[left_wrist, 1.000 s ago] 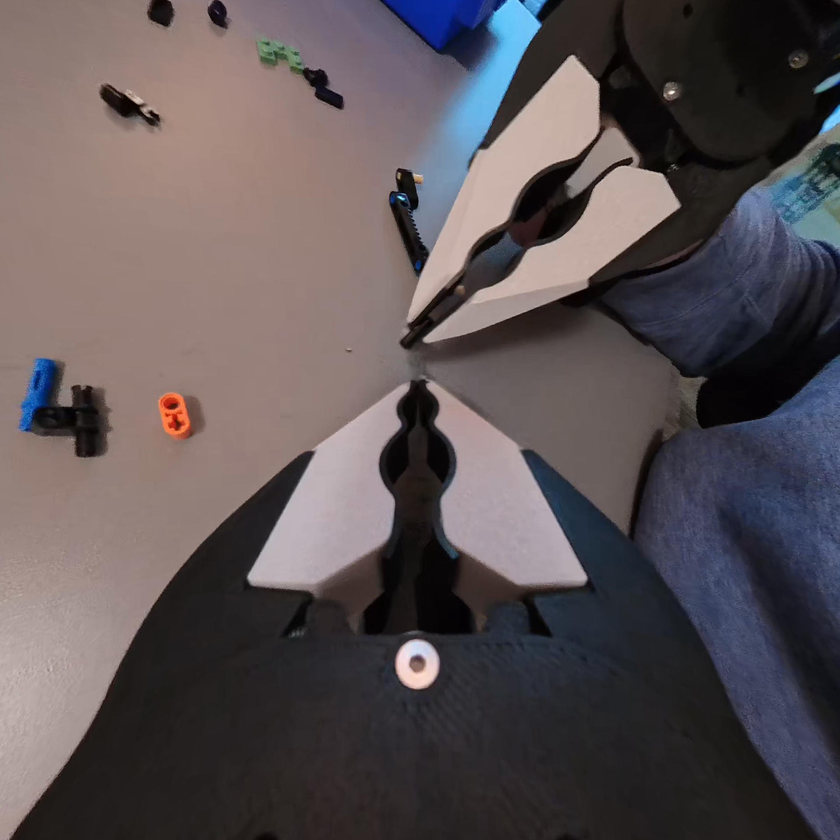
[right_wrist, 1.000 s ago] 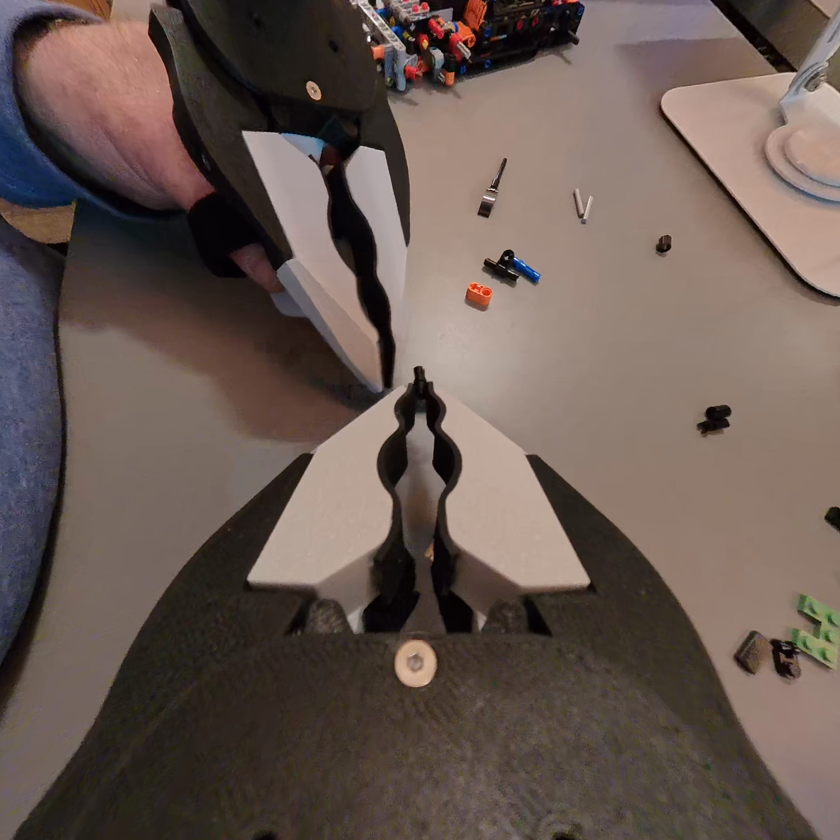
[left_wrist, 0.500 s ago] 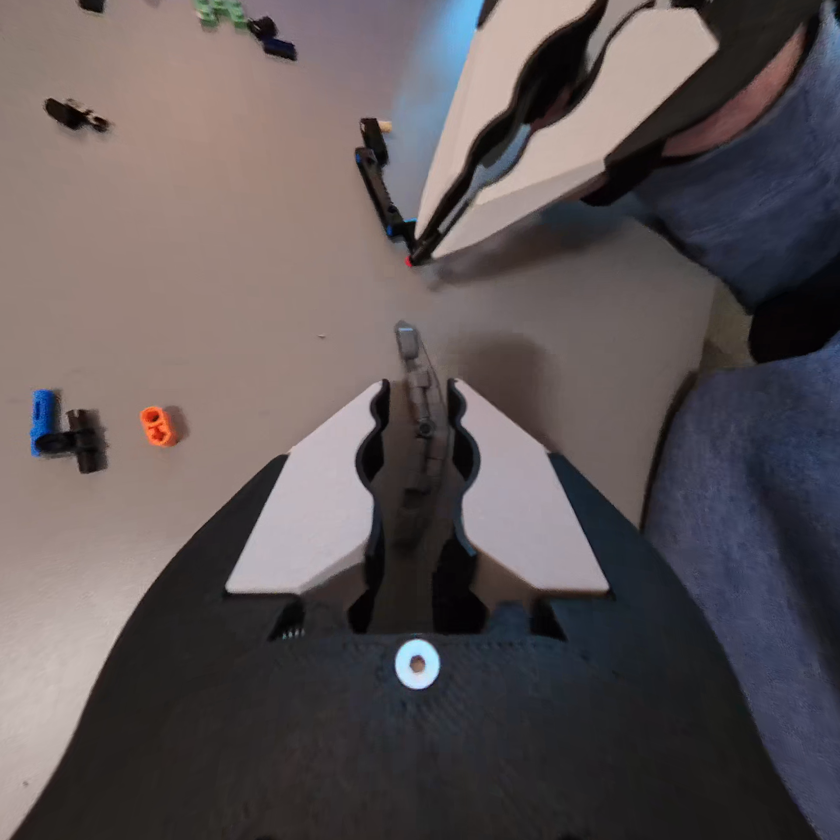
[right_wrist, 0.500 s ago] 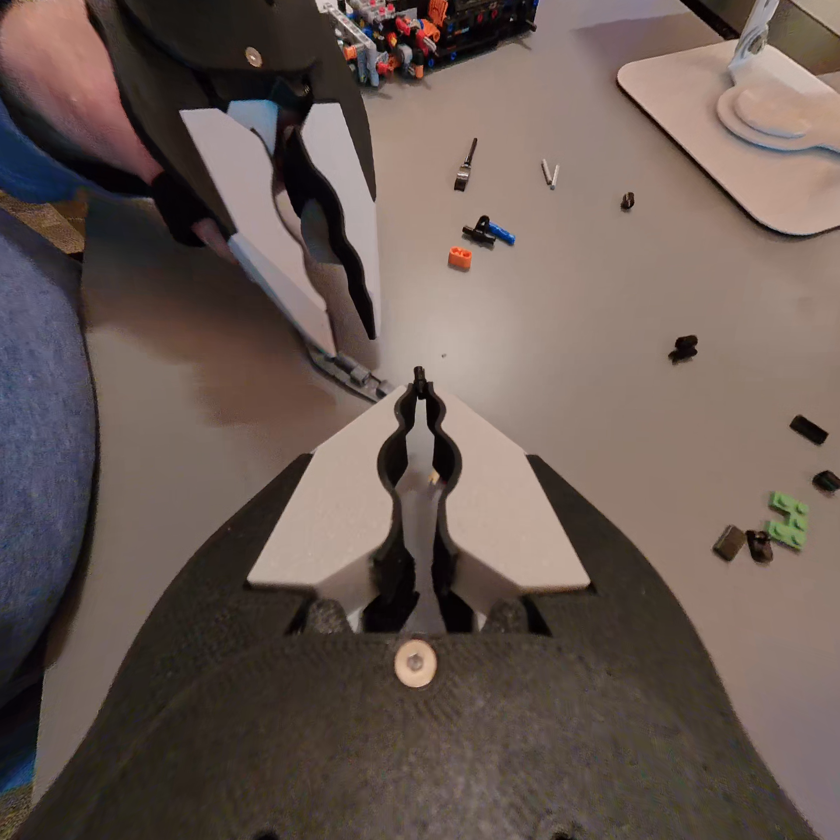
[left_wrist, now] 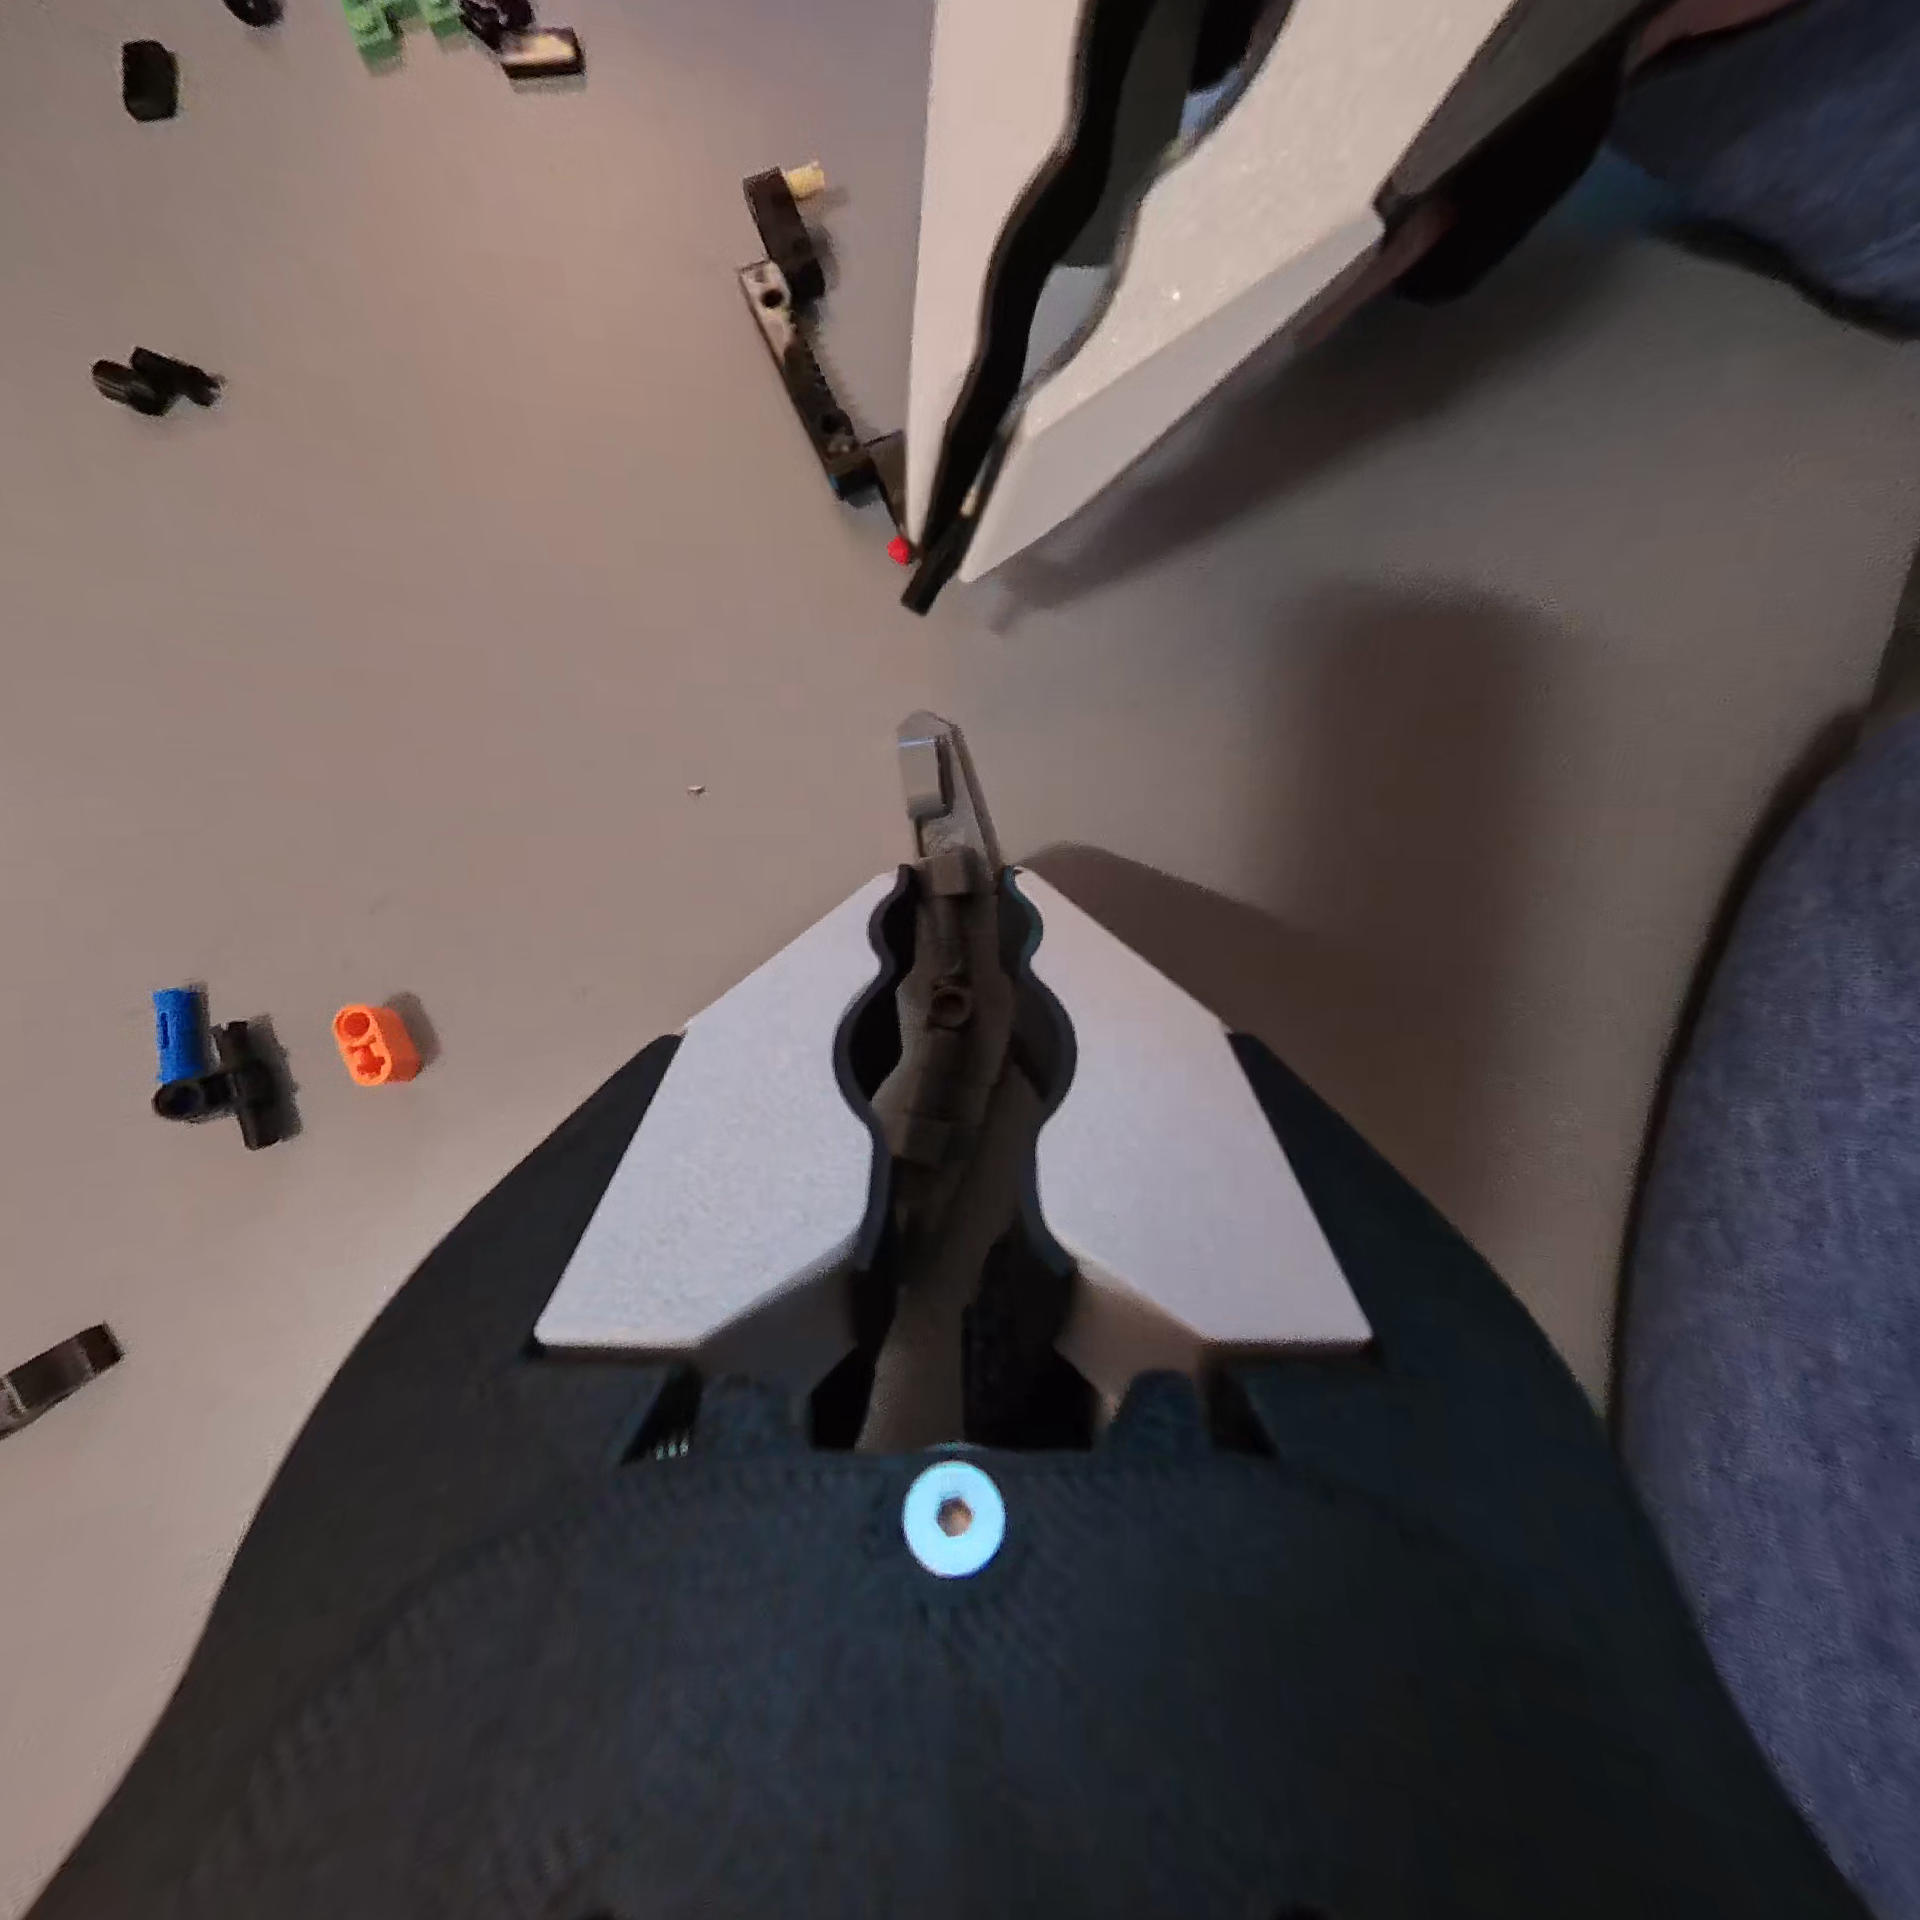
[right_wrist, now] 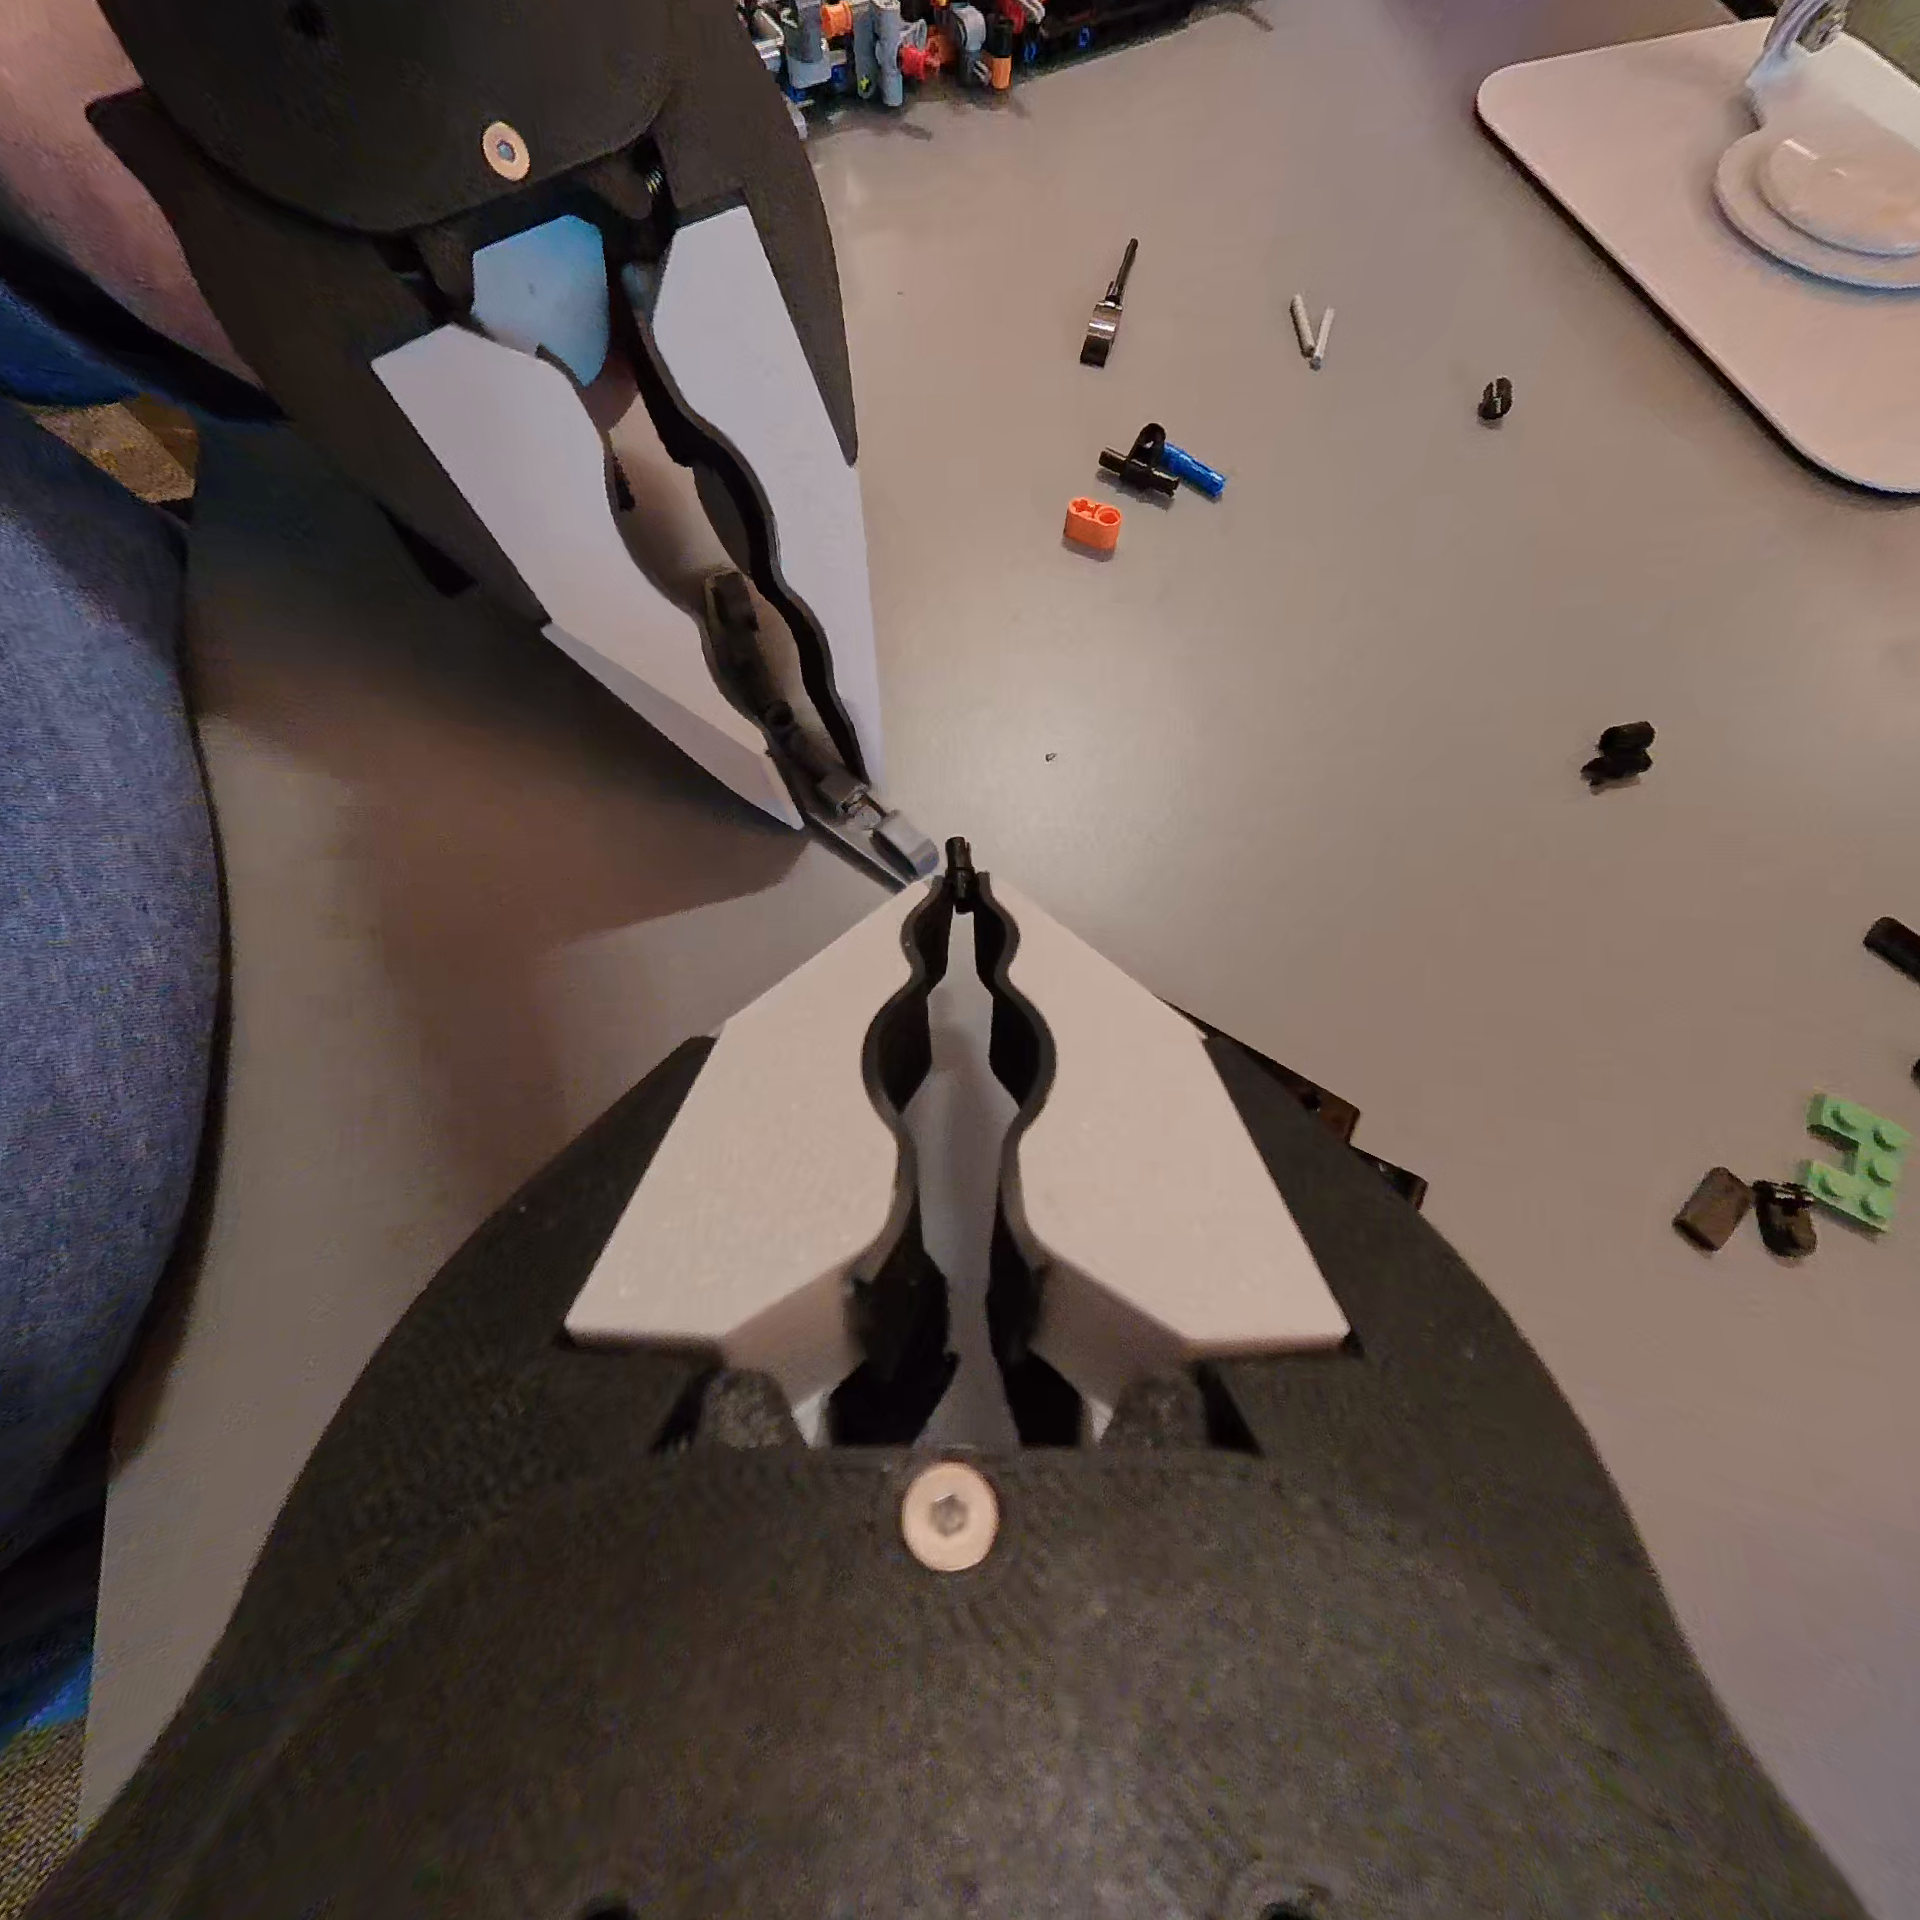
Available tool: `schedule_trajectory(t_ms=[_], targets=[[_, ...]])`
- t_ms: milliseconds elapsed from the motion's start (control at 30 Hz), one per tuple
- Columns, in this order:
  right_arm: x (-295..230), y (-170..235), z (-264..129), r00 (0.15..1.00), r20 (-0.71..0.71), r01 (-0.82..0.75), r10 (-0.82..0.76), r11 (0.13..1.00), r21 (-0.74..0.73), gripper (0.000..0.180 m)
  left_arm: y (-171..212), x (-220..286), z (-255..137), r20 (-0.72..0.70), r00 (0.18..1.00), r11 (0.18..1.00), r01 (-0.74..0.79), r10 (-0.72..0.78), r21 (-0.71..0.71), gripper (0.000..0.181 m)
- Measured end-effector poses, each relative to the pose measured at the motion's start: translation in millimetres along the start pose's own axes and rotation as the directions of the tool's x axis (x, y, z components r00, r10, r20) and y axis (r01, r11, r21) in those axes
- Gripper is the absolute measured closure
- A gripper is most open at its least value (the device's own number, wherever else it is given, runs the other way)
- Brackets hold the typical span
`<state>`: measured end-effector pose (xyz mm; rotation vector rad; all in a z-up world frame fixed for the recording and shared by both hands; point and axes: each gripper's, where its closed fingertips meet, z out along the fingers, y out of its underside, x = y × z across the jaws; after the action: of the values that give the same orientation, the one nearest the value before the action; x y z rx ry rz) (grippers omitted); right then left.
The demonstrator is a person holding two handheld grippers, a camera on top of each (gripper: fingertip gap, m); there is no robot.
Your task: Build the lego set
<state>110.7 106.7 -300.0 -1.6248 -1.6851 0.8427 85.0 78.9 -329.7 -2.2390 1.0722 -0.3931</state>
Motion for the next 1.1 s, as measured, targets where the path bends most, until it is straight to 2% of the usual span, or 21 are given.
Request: schedule_trajectory(t_ms=[267, 467, 567, 667, 733, 867, 1000, 1100], targets=[[-8.5, 5.5, 1.4, 1.000, 0.029, -0.005, 0.006, 1.000, -0.030, 0.177, -12.8, -8.4, -24.6, -0.165, 0.973, 0.968, 0.188, -0.161, 0.165, 0.168], [-25.0, 25.0, 16.4, 0.996, 0.053, 0.075, -0.067, 0.982, -0.174, 0.178, -2.0, -13.9, -34.1, -0.115, 0.988, 0.981, 0.120, -0.103, 0.151, 0.167], [-26.4, 23.4, 18.4, 0.997, 0.055, 0.059, -0.050, 0.982, -0.177, 0.176, 1.0, -8.5, -32.0, -0.136, 0.987, 0.985, 0.102, -0.082, 0.142, 0.167], [-26.7, 24.1, 17.0, 0.997, 0.069, 0.037, -0.025, 0.984, -0.177, 0.162, -0.4, -2.1, -32.8, -0.186, 0.980, 0.983, 0.105, -0.076, 0.150, 0.167], [-24.6, 24.3, 14.2, 0.997, 0.066, 0.042, -0.031, 0.984, -0.170, 0.161, -2.7, 1.1, -35.1, -0.226, 0.971, 0.981, 0.114, -0.077, 0.159, 0.167], [-20.8, -12.4, -1.1, 0.978, 0.001, 0.206, -0.206, 0.978, -0.007, 0.159, -15.0, 13.9, -44.2, -0.394, 0.912, 0.962, 0.198, -0.110, 0.188, 0.167], [-35.3, -32.0, 1.0, 0.913, 0.037, 0.405, -0.406, 0.914, 0.028, 0.152, -25.6, 22.7, -52.1, -0.529, 0.841, 0.950, 0.245, -0.108, 0.196, 0.167], [-43.7, -40.6, 3.4, 0.873, 0.059, 0.481, -0.485, 0.874, 0.066, 0.161, -27.2, 30.1, -56.5, -0.613, 0.784, 0.952, 0.253, -0.097, 0.174, 0.167]])
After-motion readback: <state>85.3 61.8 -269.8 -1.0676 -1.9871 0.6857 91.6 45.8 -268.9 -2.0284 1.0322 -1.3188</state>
